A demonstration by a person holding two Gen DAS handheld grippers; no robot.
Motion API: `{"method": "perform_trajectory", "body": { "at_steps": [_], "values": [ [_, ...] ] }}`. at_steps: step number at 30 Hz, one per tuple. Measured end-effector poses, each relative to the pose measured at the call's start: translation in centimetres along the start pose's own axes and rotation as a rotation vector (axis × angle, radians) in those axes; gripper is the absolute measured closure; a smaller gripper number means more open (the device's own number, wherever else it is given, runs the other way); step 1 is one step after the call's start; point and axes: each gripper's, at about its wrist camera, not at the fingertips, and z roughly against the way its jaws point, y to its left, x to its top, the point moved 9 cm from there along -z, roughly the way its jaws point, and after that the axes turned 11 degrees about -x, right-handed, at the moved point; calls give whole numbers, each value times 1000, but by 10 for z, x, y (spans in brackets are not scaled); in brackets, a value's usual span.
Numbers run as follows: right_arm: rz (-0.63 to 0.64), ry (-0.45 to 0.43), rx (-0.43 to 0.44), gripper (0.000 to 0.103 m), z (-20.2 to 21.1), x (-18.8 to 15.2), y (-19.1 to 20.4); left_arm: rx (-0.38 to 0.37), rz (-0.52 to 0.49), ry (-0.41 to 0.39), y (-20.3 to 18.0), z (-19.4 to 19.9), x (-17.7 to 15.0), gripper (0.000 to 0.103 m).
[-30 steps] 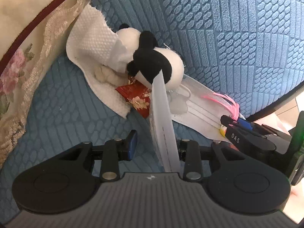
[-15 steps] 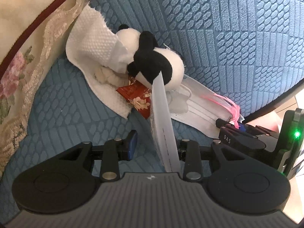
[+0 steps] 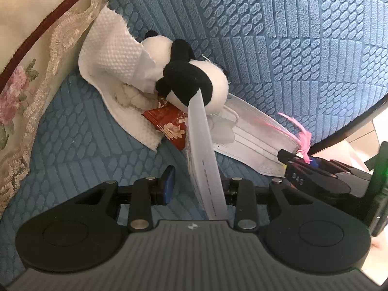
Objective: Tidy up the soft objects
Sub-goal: 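Lift the feather toy and paper tag and carry both toward the pink box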
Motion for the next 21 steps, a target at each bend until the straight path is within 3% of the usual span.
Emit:
{"method": "perform_trajectory", "body": {
  "at_steps": [2, 8, 21],
  "values": [
    [1, -8, 7, 78, 3, 1, -1, 13, -17, 0, -1, -1, -1, 84],
    [13, -11, 33, 78, 14, 0, 3, 31, -52, -5, -7, -5, -3, 94],
    [-20, -24, 111, 78, 67, -7, -3, 19, -50, -55, -8, 21, 8, 94]
  ]
}}
